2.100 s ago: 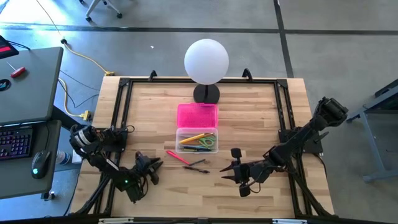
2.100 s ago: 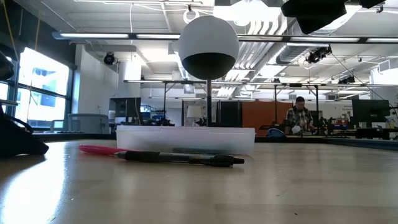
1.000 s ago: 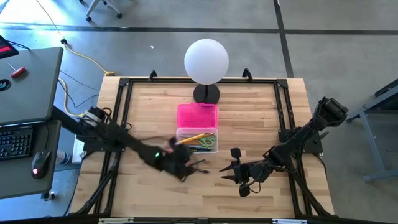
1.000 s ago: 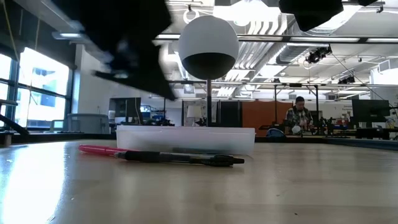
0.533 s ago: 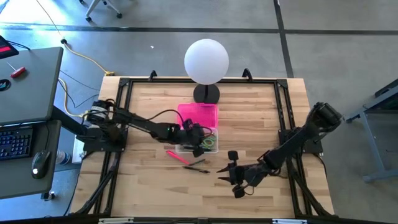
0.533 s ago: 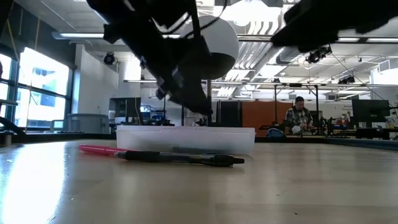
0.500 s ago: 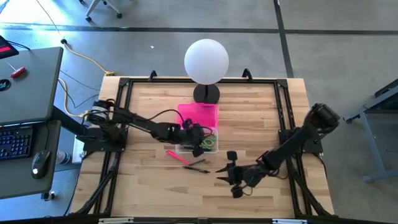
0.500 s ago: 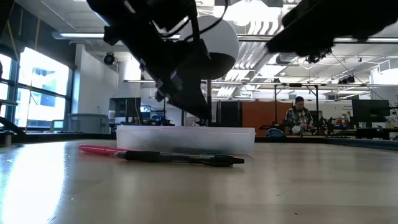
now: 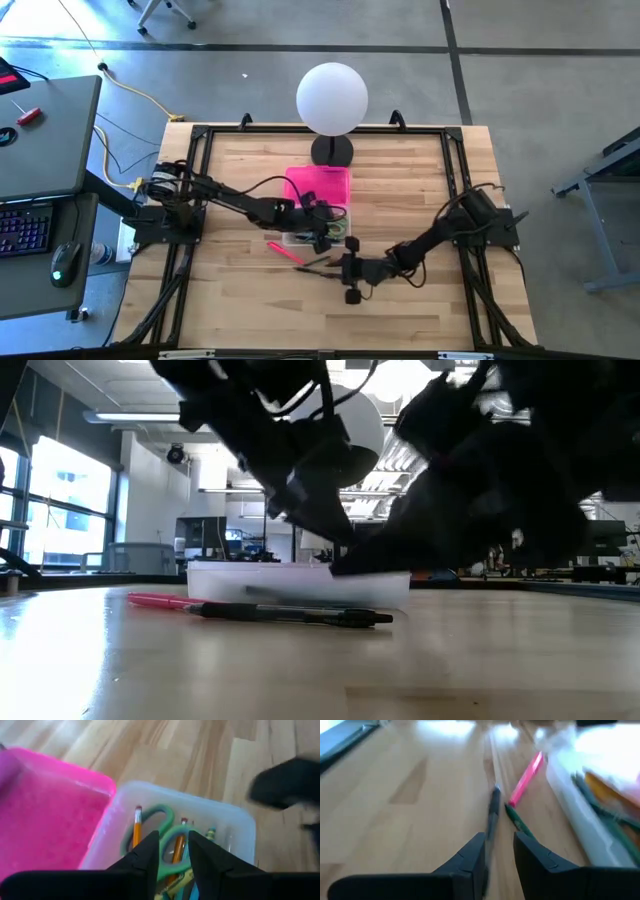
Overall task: Pick & place school supplies into a supply box
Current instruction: Put the black pen into the pink supply box
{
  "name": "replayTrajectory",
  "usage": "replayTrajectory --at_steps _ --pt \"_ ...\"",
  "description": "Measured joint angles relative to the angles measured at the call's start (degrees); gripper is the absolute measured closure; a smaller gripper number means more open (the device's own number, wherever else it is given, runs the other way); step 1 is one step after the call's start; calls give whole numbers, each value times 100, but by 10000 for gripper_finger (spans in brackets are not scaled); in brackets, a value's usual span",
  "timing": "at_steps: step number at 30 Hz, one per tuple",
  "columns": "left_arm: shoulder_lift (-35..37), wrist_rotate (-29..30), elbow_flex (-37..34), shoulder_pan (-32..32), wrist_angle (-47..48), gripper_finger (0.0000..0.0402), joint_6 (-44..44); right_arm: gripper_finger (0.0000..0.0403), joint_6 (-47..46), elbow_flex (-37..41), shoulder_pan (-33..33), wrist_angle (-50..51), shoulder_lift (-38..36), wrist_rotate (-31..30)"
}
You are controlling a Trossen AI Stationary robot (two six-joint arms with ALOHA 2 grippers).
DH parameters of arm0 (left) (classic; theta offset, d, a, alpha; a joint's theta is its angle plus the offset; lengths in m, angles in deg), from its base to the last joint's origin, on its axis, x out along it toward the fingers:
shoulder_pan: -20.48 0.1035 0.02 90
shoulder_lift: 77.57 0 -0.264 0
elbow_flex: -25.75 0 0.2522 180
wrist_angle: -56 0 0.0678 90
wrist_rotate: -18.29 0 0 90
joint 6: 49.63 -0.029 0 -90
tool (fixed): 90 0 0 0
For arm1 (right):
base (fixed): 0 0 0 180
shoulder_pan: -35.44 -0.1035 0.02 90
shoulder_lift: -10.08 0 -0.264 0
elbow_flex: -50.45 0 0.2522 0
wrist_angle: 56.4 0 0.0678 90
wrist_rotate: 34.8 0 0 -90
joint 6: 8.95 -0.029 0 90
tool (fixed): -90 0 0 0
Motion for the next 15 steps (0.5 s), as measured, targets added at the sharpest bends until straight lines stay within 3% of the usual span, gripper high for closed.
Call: replayTrajectory --at_steps 3,15 --pt "2 124 201 2 189 284 -295 320 -56 0 121 -79 105 222" --pt "5 653 1080 -2 1387 324 -728 320 -194 0 144 -174 154 150"
